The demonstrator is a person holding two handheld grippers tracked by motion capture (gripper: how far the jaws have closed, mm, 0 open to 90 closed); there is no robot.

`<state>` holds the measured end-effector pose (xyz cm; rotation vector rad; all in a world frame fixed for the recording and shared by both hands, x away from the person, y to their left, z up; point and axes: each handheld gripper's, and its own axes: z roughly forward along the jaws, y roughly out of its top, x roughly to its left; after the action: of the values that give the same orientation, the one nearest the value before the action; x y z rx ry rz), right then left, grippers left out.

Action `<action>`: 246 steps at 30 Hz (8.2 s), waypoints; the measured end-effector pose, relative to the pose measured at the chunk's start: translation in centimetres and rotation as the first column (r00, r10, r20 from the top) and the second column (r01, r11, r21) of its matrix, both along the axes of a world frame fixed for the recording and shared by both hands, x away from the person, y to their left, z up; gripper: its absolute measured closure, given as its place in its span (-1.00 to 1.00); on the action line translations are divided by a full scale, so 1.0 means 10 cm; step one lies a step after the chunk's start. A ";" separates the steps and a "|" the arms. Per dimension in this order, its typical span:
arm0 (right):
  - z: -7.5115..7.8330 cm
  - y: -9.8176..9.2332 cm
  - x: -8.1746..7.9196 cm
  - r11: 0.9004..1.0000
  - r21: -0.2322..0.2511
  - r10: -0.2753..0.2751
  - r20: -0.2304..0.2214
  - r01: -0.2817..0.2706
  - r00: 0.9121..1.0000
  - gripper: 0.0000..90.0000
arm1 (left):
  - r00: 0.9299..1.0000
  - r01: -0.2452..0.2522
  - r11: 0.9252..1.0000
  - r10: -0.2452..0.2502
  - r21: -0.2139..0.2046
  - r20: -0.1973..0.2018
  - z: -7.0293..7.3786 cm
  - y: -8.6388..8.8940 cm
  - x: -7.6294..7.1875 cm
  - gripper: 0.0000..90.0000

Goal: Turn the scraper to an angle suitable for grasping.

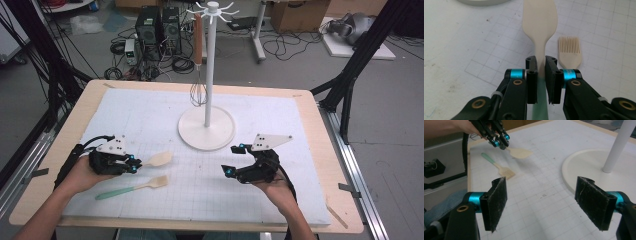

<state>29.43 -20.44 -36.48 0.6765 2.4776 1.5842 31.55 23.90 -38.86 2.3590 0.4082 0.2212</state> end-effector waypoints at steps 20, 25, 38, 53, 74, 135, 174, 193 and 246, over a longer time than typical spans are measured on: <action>0.19 0.16 0.07 0.999 -0.039 0.029 0.011 -0.028 1.000 -0.59 | 0.999 0.038 0.999 -0.037 -0.040 0.005 0.28 -0.17 0.07 0.79; 0.23 0.20 0.10 0.998 -0.053 0.046 0.015 -0.045 0.999 -0.59 | 0.999 0.049 0.997 -0.048 -0.053 0.010 0.33 -0.22 0.08 0.79; 0.20 0.28 0.18 0.996 -0.069 0.059 0.008 -0.058 0.998 -0.59 | 0.997 0.073 0.995 -0.073 -0.069 0.001 0.40 -0.33 0.10 0.79; 0.18 0.34 0.20 0.994 -0.077 0.075 0.007 -0.075 0.997 -0.59 | 0.992 0.124 0.989 -0.123 -0.084 0.017 0.55 -0.55 0.09 0.79; 0.41 0.61 0.39 0.979 -0.129 0.165 0.020 -0.161 0.986 -0.58 | 0.986 0.164 0.982 -0.162 -0.094 0.032 0.69 -0.76 0.13 0.79; 0.38 0.89 0.51 0.878 -0.260 0.420 0.020 -0.401 0.907 0.17 | 0.957 0.291 0.955 -0.291 -0.054 0.009 0.80 -1.16 0.19 0.78; 0.45 0.74 0.43 0.888 -0.239 0.417 0.064 -0.392 0.907 0.26 | 0.960 0.276 0.958 -0.279 -0.076 -0.024 0.77 -1.11 0.20 0.49; 0.46 0.50 0.40 0.910 -0.200 0.383 0.075 -0.363 0.921 0.24 | 0.976 0.214 0.969 -0.218 -0.124 -0.020 0.67 -0.70 0.14 0.43; 0.36 0.67 0.47 0.888 -0.238 0.406 0.003 -0.394 0.914 0.03 | 0.960 0.279 0.957 -0.281 -0.073 -0.015 0.62 -0.80 0.09 0.64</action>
<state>34.16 -13.72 -32.91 0.0869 2.8326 1.3561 32.45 15.92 -32.64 2.3198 0.0879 0.0421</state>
